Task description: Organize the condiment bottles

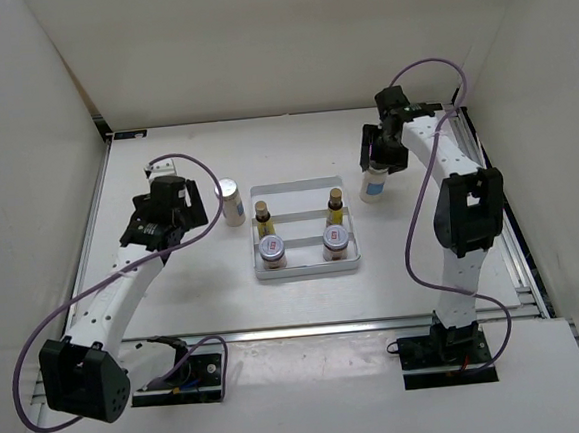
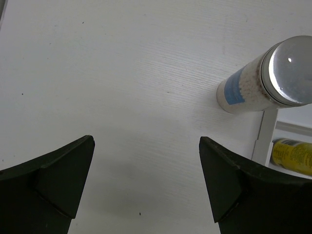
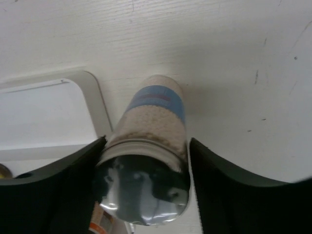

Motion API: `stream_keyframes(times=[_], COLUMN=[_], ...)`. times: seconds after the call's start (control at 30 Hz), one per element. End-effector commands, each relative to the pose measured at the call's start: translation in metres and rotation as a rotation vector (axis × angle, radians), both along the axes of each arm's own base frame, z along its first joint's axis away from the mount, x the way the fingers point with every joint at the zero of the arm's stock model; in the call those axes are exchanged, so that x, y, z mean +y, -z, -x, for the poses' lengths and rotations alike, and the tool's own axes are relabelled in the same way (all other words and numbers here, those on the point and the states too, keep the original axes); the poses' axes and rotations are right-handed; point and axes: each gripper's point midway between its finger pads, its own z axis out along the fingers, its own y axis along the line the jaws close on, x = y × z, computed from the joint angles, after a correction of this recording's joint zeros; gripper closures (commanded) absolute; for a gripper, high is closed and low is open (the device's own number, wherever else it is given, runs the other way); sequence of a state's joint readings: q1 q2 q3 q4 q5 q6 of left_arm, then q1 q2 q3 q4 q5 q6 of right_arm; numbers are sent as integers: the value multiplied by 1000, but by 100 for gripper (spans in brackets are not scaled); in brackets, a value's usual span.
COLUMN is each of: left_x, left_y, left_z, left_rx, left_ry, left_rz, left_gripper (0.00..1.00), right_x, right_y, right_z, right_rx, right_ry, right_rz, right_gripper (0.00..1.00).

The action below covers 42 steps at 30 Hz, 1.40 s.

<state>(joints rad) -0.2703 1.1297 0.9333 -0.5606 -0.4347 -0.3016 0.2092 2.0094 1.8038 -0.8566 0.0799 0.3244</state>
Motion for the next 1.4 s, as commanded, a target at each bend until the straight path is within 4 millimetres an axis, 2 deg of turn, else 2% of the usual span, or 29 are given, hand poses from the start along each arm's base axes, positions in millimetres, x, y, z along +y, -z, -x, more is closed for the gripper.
stream_keyframes(times=[0.0, 0.03, 0.13, 0.17, 0.2, 0.27, 0.3, 0.4, 0.47, 0.57, 0.63, 0.67, 0.77, 0.8, 0.87, 0.97, 1.07, 1.1, 1.13, 1.2, 1.23, 1.27, 1.3, 1.37], left_x=[2, 2, 2, 2, 2, 2, 2, 0, 0, -1, -2, -2, -2, -2, -2, -2, -2, -2, -3, -10, -12, -15, -20, -26], left_y=[2, 2, 5, 5, 1, 0, 0, 0, 0, 1, 2, 2, 2, 2, 2, 2, 2, 2, 2, -1, 3, -1, -6, -23], left_z=[-5, -5, -5, -5, -4, -6, -6, -6, -6, -6, -8, -8, -8, -8, -8, -8, -8, -8, -8, -10, -10, -12, -14, -19], left_rx=[-10, -10, -1, -1, -13, -22, -22, -20, -20, -19, -19, -19, -19, -19, -19, -19, -19, -19, -15, -19, -6, -10, -20, -47], left_ry=[-22, -22, -22, -22, -22, -22, -22, -15, -15, -8, -8, -8, -8, -8, -8, -8, -8, -8, 6, 32, 52, 73, 92, 128], left_rz=[-1, -1, -4, -4, 0, 2, 2, 8, 8, 14, 14, 14, 14, 14, 14, 14, 14, 14, 13, 37, 36, 38, 56, 48], left_gripper=[0, 0, 0, 0, 0, 0, 0, 0, 0, 0, 0, 0, 0, 0, 0, 0, 0, 0, 0, 0, 0, 0, 0, 0], right_x=[9, 9, 5, 7, 4, 10, 11, 25, 35, 58, 70, 78, 97, 108, 122, 133, 132, 132, 131, 127, 127, 124, 122, 122], right_y=[-16, -15, -16, -25, -31, -58, -67, -112, -134, -146, -135, -136, -114, -115, -93, -67, -48, -48, -40, -34, -27, -19, -19, -18], right_z=[-10, -8, -5, -6, -6, -10, -7, -9, -6, -1, 0, 1, 4, 6, 10, 12, 15, 15, 16, 16, 15, 16, 15, 12], right_rx=[-61, -52, -43, -68, -79, -141, -147, -249, -304, -333, -310, -317, -268, -278, -239, -184, -144, -144, -133, -117, -103, -80, -82, -86], right_ry=[-22, -23, -32, -33, -25, -46, -51, -80, -126, -207, -246, -264, -312, -337, -381, -403, -402, -402, -398, -388, -389, -383, -378, -373], right_rz=[-4, -2, 40, 54, 67, 49, 40, 25, 23, -5, -7, -20, -48, -66, -61, -49, -19, -19, 10, 35, 39, 60, 68, 77], right_gripper=[33, 47, 66, 77, 82, 91, 94, 100, 100, 100, 100, 100, 100, 100, 100, 100, 99, 97, 87, 81, 75, 68, 61, 35])
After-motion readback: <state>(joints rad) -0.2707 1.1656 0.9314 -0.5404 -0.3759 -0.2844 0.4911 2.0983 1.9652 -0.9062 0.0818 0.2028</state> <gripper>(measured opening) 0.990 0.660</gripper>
